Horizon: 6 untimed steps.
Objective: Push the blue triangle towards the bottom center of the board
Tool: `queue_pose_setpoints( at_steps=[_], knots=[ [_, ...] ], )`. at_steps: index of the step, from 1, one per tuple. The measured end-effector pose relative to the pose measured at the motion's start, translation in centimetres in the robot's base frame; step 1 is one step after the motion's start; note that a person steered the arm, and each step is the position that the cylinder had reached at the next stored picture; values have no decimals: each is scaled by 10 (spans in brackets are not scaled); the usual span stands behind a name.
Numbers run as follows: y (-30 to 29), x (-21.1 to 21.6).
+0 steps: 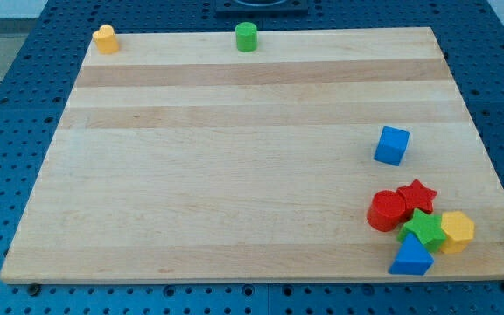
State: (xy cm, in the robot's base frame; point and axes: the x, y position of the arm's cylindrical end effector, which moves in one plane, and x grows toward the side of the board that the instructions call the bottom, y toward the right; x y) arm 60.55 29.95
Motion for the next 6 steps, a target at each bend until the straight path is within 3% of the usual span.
queue_pose_setpoints(
  at_steps=[6],
  knots=[
    [-102,13]
  ],
)
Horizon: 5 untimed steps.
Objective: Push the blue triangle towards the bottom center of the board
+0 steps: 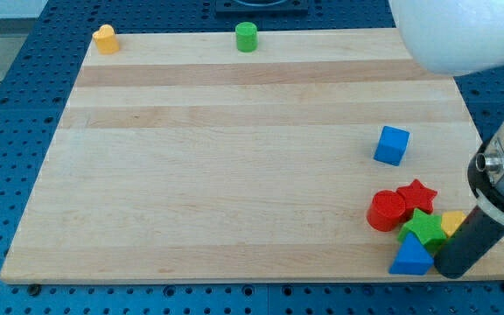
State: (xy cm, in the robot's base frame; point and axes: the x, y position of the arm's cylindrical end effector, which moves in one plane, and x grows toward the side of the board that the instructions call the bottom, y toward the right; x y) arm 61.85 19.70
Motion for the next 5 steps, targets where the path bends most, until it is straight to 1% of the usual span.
queue_pose_setpoints(
  at_steps=[3,5],
  knots=[
    [-57,-3],
    [-109,-4]
  ],
)
